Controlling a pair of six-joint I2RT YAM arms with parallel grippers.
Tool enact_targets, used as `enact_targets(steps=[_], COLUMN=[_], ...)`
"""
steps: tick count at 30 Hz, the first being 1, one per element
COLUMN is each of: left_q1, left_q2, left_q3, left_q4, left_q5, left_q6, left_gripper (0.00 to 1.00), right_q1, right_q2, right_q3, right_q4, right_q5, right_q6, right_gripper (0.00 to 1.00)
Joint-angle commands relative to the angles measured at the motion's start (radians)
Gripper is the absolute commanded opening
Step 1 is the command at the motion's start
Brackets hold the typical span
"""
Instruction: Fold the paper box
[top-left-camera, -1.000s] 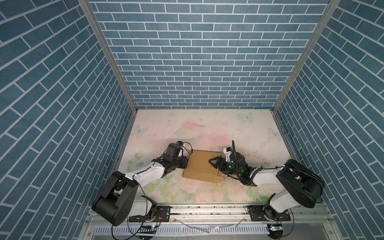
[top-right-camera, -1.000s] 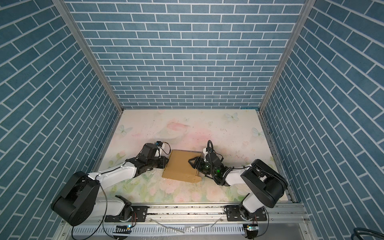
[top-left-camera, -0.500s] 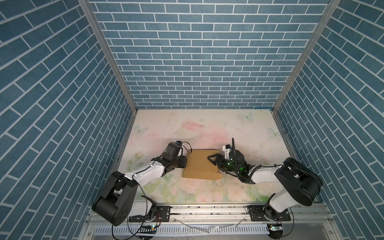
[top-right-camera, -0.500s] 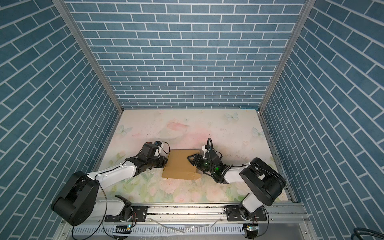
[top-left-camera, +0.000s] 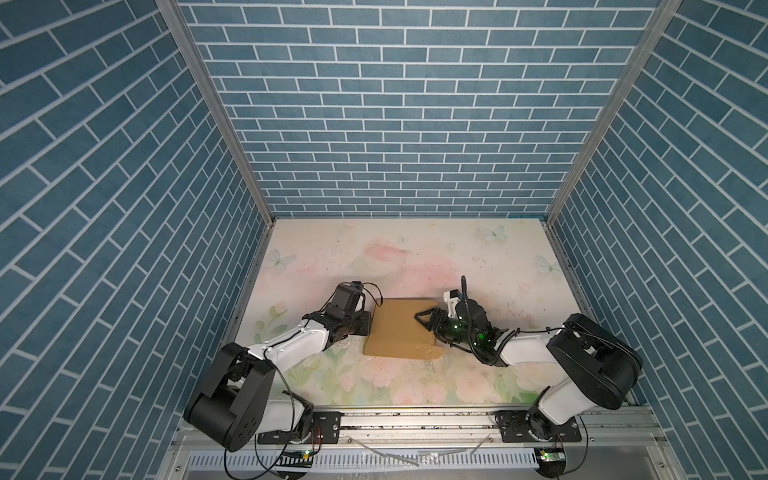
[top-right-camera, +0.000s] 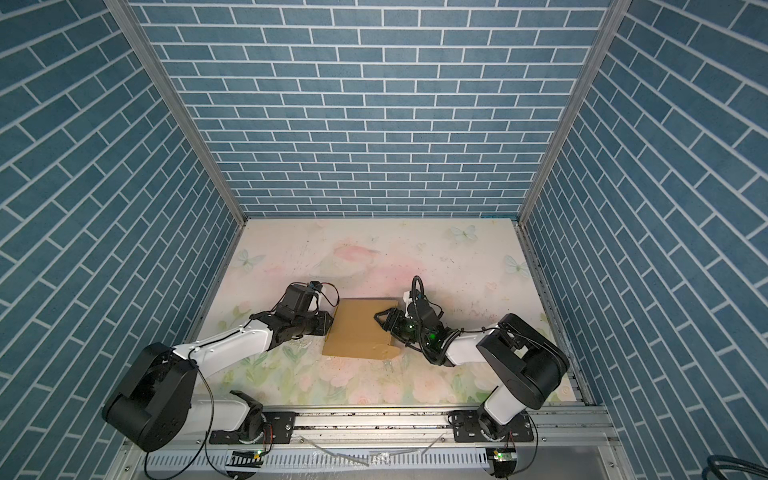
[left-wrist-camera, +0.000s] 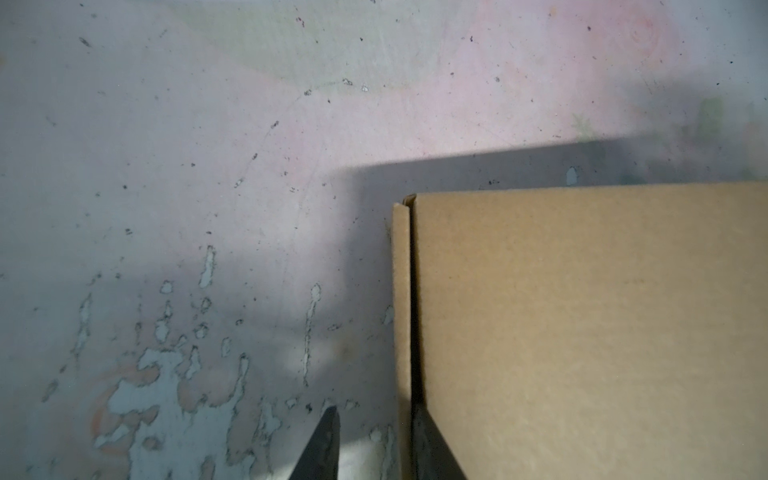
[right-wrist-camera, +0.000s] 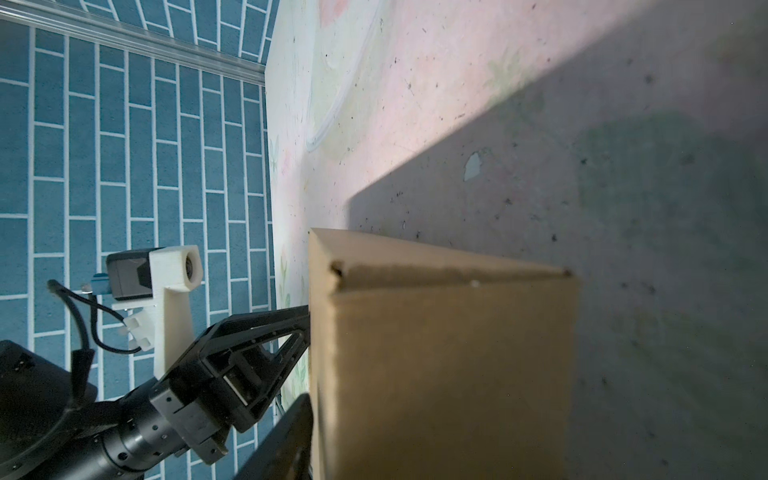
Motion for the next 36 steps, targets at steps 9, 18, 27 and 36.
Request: enact_targets(steps=[9,18,27,36], left_q1=[-0.015,-0.026,-0.026,-0.025], left_q2=[0.004,0.025,0.017,-0.032], left_q3=[0.057,0.076,0.101,0.138], left_q4=[-0.019,-0.004,-0.007,-0.058], left_q5=[0.078,0.079,0.078,0.046], left_q6=[0.021,0.016,0.013,0.029], left_gripper=[0.32,0.32,0.35,0.40], right_q1=[0.040,0.056,0.063,0.067], right_q2=[-0.027,-0.077,-0.073,-0.079], right_q3=[0.096,0.112,0.118,0.115], right_q4=[-0.023,-0.122,-0.137,-0.150], right_q5=[0.030,0.059,0.076,0.092], right_q6=[0.063,0.057,0.063,0.061], right_gripper=[0.62,0.54,0.46,0.39])
